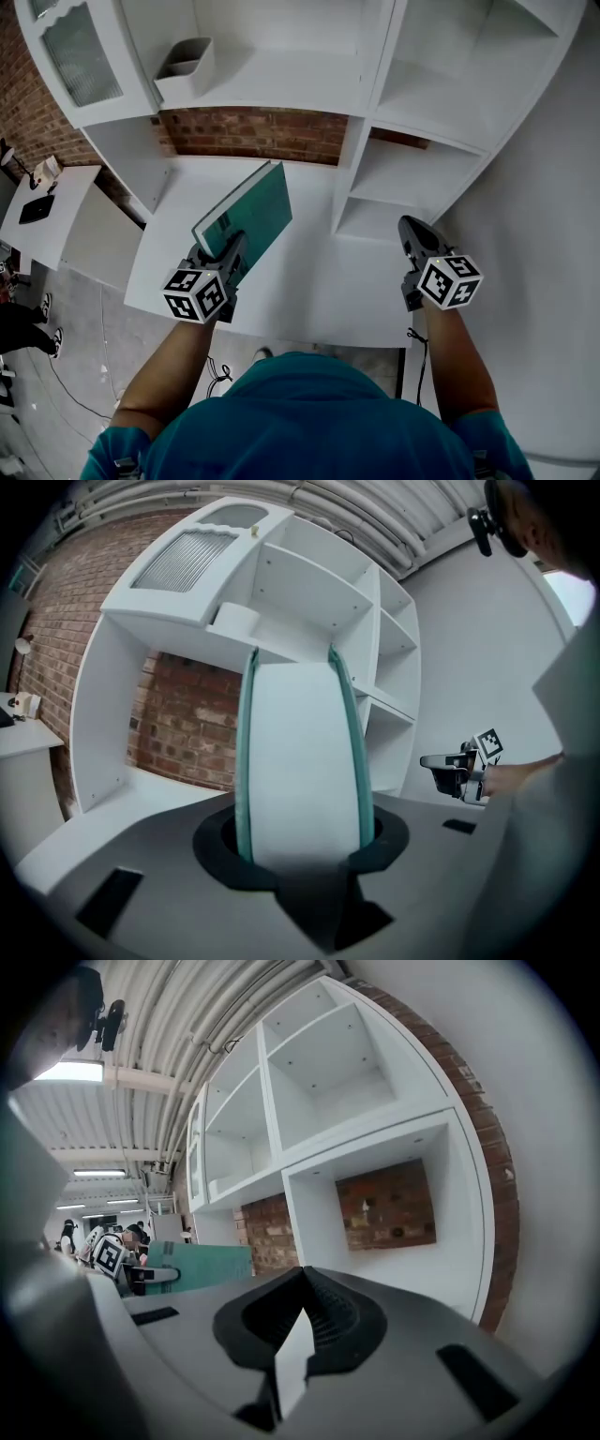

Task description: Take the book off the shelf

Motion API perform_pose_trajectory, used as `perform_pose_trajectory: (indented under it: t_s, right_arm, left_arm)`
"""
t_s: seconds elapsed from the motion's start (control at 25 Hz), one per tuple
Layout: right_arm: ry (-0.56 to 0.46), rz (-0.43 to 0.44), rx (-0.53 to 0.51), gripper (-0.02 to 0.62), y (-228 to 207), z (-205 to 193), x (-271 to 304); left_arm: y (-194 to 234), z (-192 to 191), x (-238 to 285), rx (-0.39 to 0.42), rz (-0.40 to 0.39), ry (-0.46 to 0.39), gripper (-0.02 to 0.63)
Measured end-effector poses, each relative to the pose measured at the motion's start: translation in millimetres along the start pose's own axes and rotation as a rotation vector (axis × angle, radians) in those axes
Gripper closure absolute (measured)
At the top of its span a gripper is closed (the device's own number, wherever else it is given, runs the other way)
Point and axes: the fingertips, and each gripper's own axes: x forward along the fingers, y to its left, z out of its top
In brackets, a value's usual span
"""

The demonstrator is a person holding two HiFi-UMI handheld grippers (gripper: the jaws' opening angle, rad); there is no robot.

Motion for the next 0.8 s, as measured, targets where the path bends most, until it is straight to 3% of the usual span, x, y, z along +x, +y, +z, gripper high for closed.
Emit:
perform_pose_trajectory:
  t_s: [0.28,0.8]
  right_arm:
    - [0.079,-0.023,0.052,0.574,-14.4,-51.1,12.7]
    - [0.208,-0.059,0.168,0.574,-40.1,-124.3,27.0]
  left_arm:
    - [11.5,-35.1,27.0,-0.067,0.001,0.084,0.437]
    - [17.4,-83.8,60.3,-0.071,0.012,0.2,0.437]
